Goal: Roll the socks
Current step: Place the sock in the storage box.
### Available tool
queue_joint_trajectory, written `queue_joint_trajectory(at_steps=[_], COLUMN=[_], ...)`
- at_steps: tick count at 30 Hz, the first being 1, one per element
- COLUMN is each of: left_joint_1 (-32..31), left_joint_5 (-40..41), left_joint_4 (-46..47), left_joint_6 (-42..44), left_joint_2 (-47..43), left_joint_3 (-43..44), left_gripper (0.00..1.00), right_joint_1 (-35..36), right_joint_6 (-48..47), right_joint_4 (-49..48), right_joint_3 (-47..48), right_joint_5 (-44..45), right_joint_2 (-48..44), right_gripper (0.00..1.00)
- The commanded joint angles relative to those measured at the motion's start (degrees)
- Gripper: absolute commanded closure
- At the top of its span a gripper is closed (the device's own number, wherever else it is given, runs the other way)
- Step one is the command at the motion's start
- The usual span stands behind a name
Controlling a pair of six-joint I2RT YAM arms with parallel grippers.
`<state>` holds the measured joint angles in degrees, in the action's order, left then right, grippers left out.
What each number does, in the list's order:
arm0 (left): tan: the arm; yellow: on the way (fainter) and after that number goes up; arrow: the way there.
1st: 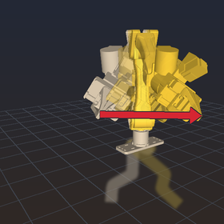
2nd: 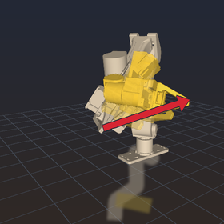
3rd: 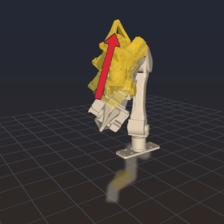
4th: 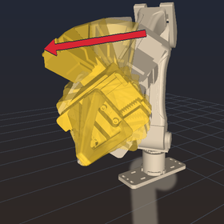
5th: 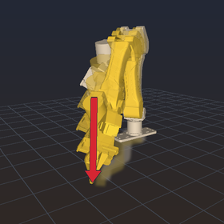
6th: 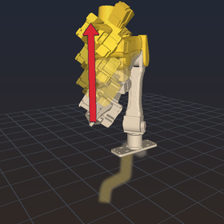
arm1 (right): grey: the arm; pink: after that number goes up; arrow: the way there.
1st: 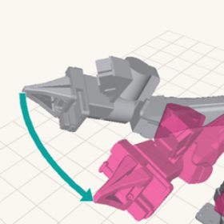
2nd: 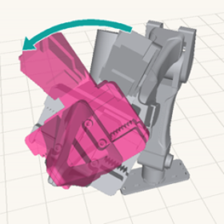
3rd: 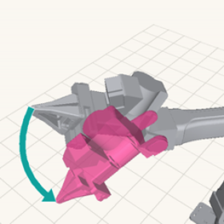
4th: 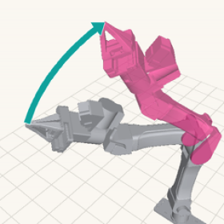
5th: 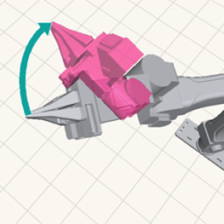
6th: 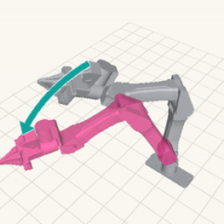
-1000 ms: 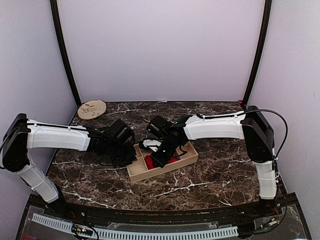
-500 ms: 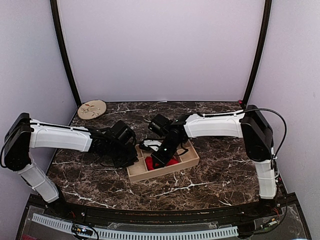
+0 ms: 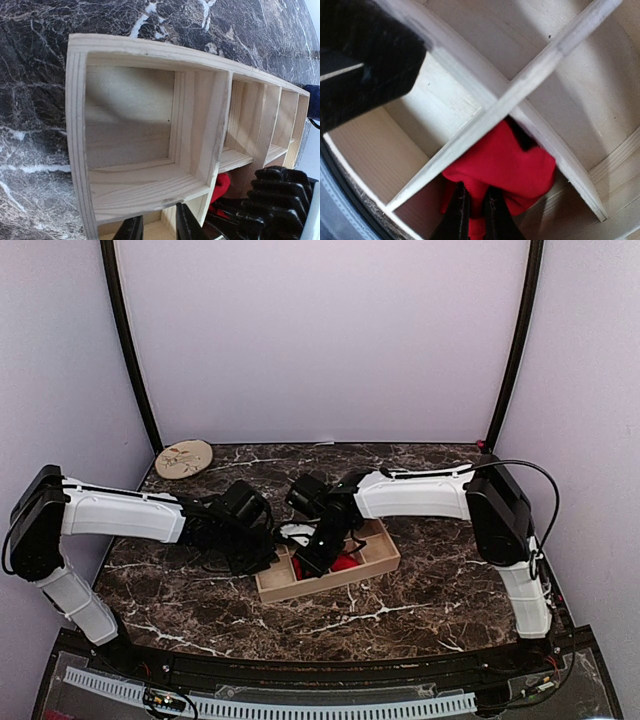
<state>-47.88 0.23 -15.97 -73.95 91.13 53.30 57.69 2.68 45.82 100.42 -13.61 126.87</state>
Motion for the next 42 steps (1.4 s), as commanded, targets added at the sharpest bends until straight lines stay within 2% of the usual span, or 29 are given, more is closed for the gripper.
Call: queue_joint_trajectory(at_steps=[1,5,8,19,28,42], left_joint_1=[1.1,1.5,1.9,2.8,3.5,4.4], left_joint_5=[0.6,0.4,0.3,-1.2,-2.2,-3.5], left_joint_4=[-0.2,-0.1,-0.2,0.6,1.0,2.0], left_joint_6=[1.1,1.2,1.5,2.1,3.0,3.7], left_joint_2=[0.9,0.5,0.0,-0.4,-0.1,0.7], left_joint_3=[-1.5,-2.2,-2.8,-4.3,-4.6,-4.9], left_gripper=[0.75,0.75,0.75,0.75,0.75,0.75], right_joint_1=[0.4,0.4,0.4,0.3,0.0,-1.2], right_joint_6=[1.8,3.2,4.1,4.2,6.3,7.1], right_joint_4=[6.6,6.3,6.0,6.0,6.7,7.4], right_joint_3=[-1.9,-2.9,-3.9,-1.1,1.7,9.4], right_joint_5=[10.9,15.7,18.4,13.2,13.5,12.8], right_joint_2=[3.2,2.4,1.5,-1.4,-1.6,5.2], right_gripper=[1.0,1.0,0.96,0.62,0.54,0.45])
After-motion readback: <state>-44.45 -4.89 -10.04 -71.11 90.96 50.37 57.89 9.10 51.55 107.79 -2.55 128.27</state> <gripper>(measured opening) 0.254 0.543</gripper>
